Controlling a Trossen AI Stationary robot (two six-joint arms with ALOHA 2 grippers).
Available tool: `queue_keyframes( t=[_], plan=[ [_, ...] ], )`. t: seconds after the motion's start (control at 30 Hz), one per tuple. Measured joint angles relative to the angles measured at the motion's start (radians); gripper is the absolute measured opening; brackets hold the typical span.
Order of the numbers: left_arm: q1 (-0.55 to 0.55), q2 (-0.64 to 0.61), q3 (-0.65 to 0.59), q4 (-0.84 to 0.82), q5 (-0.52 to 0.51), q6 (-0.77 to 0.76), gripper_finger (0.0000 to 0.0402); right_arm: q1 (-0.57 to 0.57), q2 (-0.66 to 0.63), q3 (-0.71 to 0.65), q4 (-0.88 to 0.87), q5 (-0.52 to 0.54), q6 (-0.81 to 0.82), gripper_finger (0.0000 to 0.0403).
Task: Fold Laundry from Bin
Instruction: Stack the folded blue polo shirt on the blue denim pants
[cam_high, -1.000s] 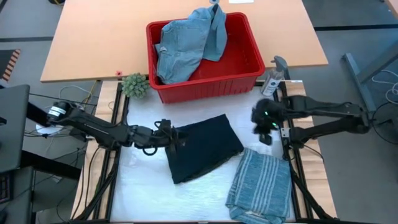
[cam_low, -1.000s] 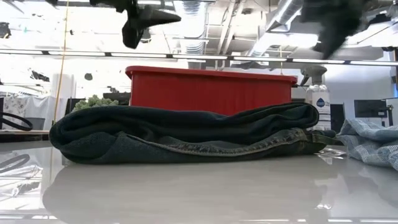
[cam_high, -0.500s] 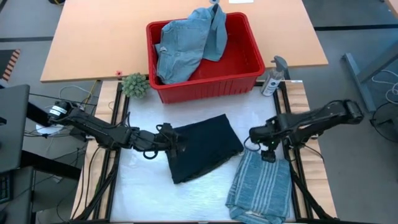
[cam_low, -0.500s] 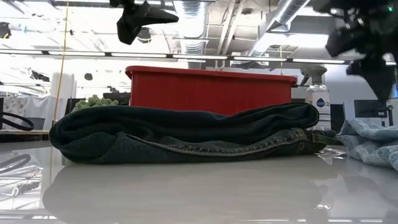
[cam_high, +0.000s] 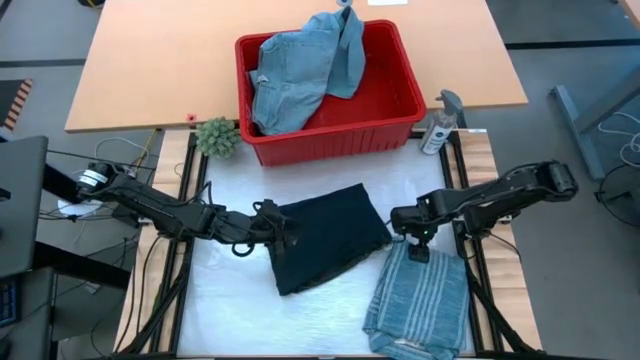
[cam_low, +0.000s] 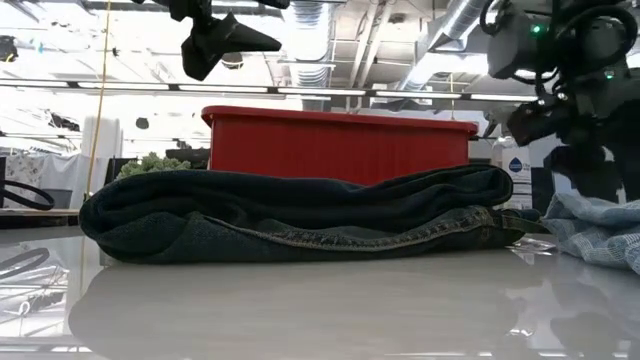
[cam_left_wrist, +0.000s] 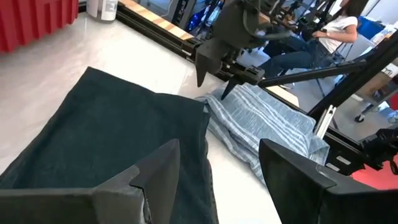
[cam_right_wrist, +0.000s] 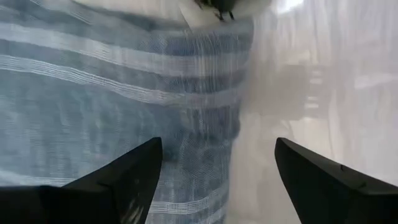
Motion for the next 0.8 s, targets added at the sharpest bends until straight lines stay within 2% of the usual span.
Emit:
queue_keyframes(
  t=[0.23,0.43,0.57,0.63,0.8],
  plan=[
    [0.000,0.000,0.000,-0.031,0.001,-0.017,0.0208,-0.032,-0.035,-0.017,-0.062,-0.093,-0.059,0.0338],
    [0.000,0.000,0.000,-0.042,0.002,-0.026,0.0208,-0.015,-0.025,-0.118,0.019,-0.180,0.012,0.0338],
    [0.000,0.000,0.000,-0.041,0.001,-0.026,0.0208,0.016,-0.025,-0.144,0.039,-0.166,0.091,0.0336],
    [0.001,0.000,0.000,-0.041,-0.005,-0.025,0.0208,0.042,-0.015,-0.150,0.041,-0.118,0.127,0.0327],
    [0.002,0.000,0.000,-0.046,-0.015,-0.016,0.0208,0.118,0.021,-0.185,0.114,-0.080,0.161,0.0274]
  ],
)
